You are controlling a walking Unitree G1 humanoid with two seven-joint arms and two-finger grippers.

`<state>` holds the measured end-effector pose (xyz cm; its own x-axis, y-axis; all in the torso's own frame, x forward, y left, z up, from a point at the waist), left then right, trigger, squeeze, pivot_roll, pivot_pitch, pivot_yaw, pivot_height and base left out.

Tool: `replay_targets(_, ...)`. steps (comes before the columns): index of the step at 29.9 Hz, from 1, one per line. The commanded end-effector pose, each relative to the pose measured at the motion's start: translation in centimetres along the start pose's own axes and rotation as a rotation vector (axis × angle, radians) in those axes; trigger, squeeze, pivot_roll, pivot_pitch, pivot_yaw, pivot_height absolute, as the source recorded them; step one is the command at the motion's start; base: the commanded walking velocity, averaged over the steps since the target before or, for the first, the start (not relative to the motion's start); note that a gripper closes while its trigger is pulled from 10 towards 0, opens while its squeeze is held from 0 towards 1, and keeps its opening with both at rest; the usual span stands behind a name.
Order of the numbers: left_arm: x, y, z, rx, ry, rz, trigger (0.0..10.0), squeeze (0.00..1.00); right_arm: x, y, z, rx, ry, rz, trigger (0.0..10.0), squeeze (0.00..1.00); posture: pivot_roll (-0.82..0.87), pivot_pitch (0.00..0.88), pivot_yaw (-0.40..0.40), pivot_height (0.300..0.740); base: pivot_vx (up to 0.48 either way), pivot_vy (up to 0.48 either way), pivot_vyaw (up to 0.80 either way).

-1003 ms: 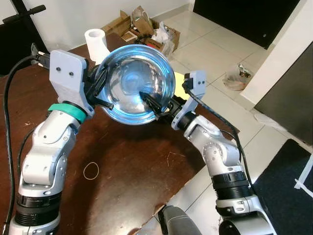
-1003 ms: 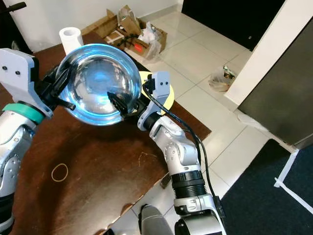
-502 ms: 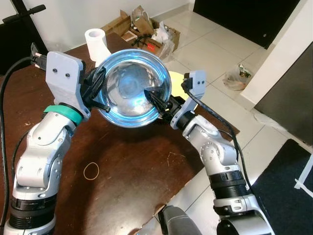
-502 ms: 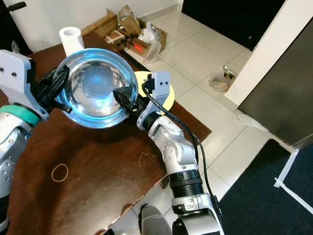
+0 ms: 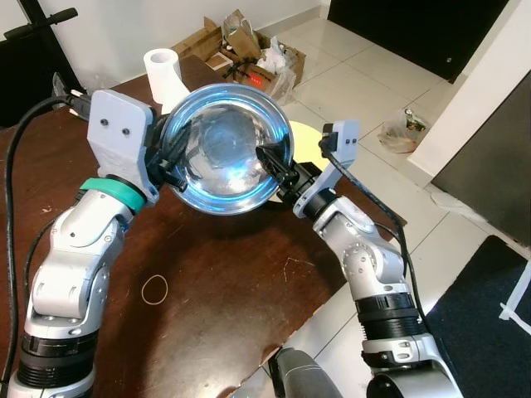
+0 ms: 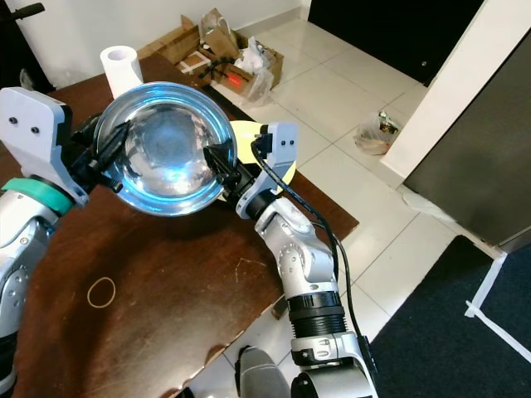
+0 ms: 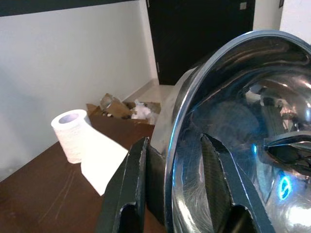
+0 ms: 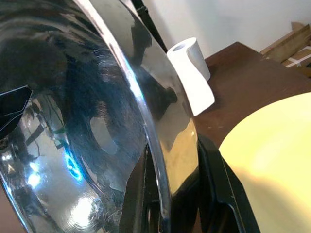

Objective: Setting the table

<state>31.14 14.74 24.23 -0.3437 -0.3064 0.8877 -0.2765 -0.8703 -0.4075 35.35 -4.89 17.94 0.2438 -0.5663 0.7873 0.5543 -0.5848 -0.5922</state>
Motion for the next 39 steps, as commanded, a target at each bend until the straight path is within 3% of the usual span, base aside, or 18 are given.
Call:
replay_targets(1, 1.2, 2.1, 0.4, -0.118, 0.068, -0.020, 10.0, 1.00, -0.1, -0.5, 0.3, 0.002, 0.010, 0.000, 0.0, 0.00, -0.17, 0.027, -0.003, 0.740, 0.000, 0.000, 0.00)
replay_targets(6, 1.3, 1.4, 0.1, -0.093, 0.052, 0.013, 10.0, 1.00, 0.3, -0.1, 0.3, -0.022, 0.036, -0.003, 0.0, 0.00, -0.17, 0.028, -0.001, 0.740, 0.000, 0.000, 0.00)
replay_targets(7, 1.4, 0.9, -0.1, -0.090, 0.052, 0.009, 10.0, 0.00, 0.6, 0.2, 0.2, -0.039, 0.050, -0.004, 0.0, 0.00, -0.17, 0.028, -0.002, 0.740, 0.000, 0.000, 0.00)
replay_targets(10, 1.4, 0.9, -0.1, -0.090, 0.052, 0.009, 10.0, 0.00, 0.6, 0.2, 0.2, -0.039, 0.050, -0.004, 0.0, 0.00, -0.17, 0.028, -0.002, 0.740, 0.000, 0.000, 0.00)
replay_targets(16, 2.4, -2.0, -1.5, -0.099, 0.079, -0.046, 10.0, 0.00, 3.4, 2.5, -0.5, -0.155, 0.182, -0.014, 0.0, 0.00, -0.16, 0.033, 0.001, 0.740, 0.000, 0.000, 0.00)
replay_targets(20, 1.5, -3.7, -1.9, -0.047, 0.034, 0.006, 10.0, 0.00, 4.2, 2.8, -0.8, -0.174, 0.215, -0.021, 0.0, 0.00, -0.16, 0.034, 0.002, 0.740, 0.000, 0.000, 0.00)
replay_targets(21, 0.7, -4.8, -2.1, 0.009, -0.003, 0.028, 10.0, 0.00, 4.5, 2.9, -1.0, -0.179, 0.229, -0.020, 0.0, 0.00, -0.16, 0.035, 0.002, 0.740, 0.000, 0.000, 0.00)
replay_targets(22, 0.7, -4.8, -2.1, 0.009, -0.003, 0.028, 10.0, 0.00, 4.5, 2.9, -1.0, -0.179, 0.229, -0.020, 0.0, 0.00, -0.16, 0.035, 0.002, 0.740, 0.000, 0.000, 0.00)
replay_targets(24, -2.4, -6.6, -2.1, 0.156, -0.167, 0.066, 10.0, 0.00, 5.0, 2.2, -1.3, -0.153, 0.244, -0.033, 0.0, 0.00, -0.16, 0.034, 0.001, 0.740, 0.000, 0.000, 0.00)
replay_targets(26, -2.4, -6.6, -2.1, 0.156, -0.167, 0.066, 10.0, 0.00, 5.0, 2.2, -1.3, -0.153, 0.244, -0.033, 0.0, 0.00, -0.16, 0.034, 0.001, 0.740, 0.000, 0.000, 0.00)
replay_targets(28, -5.1, -6.2, -2.2, 0.209, -0.305, 0.092, 10.0, 0.00, 5.0, 1.1, -1.5, -0.115, 0.246, -0.059, 0.0, 0.00, -0.16, 0.030, 0.000, 0.740, 0.000, 0.000, 0.00)
replay_targets(29, -5.1, -6.2, -2.2, 0.209, -0.305, 0.092, 10.0, 0.00, 5.0, 1.1, -1.5, -0.115, 0.246, -0.059, 0.0, 0.00, -0.16, 0.030, 0.000, 0.740, 0.000, 0.000, 0.00)
replay_targets(30, -6.2, -5.2, -2.3, 0.215, -0.358, 0.081, 10.0, 0.00, 5.0, 0.1, -1.6, -0.091, 0.251, -0.085, 0.0, 0.00, -0.16, 0.028, 0.000, 0.740, 0.000, 0.000, 0.00)
replay_targets(32, -6.2, -5.2, -2.3, 0.215, -0.358, 0.081, 10.0, 0.00, 5.0, 0.1, -1.6, -0.091, 0.251, -0.085, 0.0, 0.00, -0.16, 0.028, 0.000, 0.740, 0.000, 0.000, 0.00)
replay_targets(34, -7.7, -3.7, -2.3, 0.277, -0.417, 0.052, 10.0, 0.00, 5.3, -1.5, -2.1, -0.063, 0.269, -0.164, 0.0, 0.00, -0.16, 0.022, 0.002, 0.740, 0.000, 0.000, 0.00)
replay_targets(37, -7.7, -3.7, -2.3, 0.277, -0.417, 0.052, 10.0, 0.00, 5.3, -1.5, -2.1, -0.063, 0.269, -0.164, 0.0, 0.00, -0.16, 0.022, 0.002, 0.740, 0.000, 0.000, 0.00)
replay_targets(38, -8.0, -3.5, -2.3, 0.348, -0.423, 0.036, 10.0, 0.00, 5.4, -2.0, -2.4, -0.064, 0.284, -0.211, 7.2, 0.00, -0.16, 0.017, 0.004, 0.740, 0.000, 0.000, 0.00)
replay_targets(39, -8.3, -2.9, -2.6, 0.429, -0.424, 0.013, 10.0, 0.00, 5.5, -2.4, -2.8, -0.075, 0.300, -0.258, 10.0, 0.00, -0.16, 0.012, 0.006, 0.740, 0.000, 0.000, 0.00)
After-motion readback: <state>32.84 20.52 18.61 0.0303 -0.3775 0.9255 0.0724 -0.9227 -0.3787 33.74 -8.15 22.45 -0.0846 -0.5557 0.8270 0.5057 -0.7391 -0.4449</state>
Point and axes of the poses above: a point about 5 cm out from each wrist's last joint towards the gripper, its own z axis pointing out of the wrist towards the gripper, its own x axis along the axis of the wrist's last joint, y = z × x, the point moved 3 cm from there along z, pointing out of the wrist towards the gripper, and after that the axes turned 12 degrees about z, right-handed, at the moved point
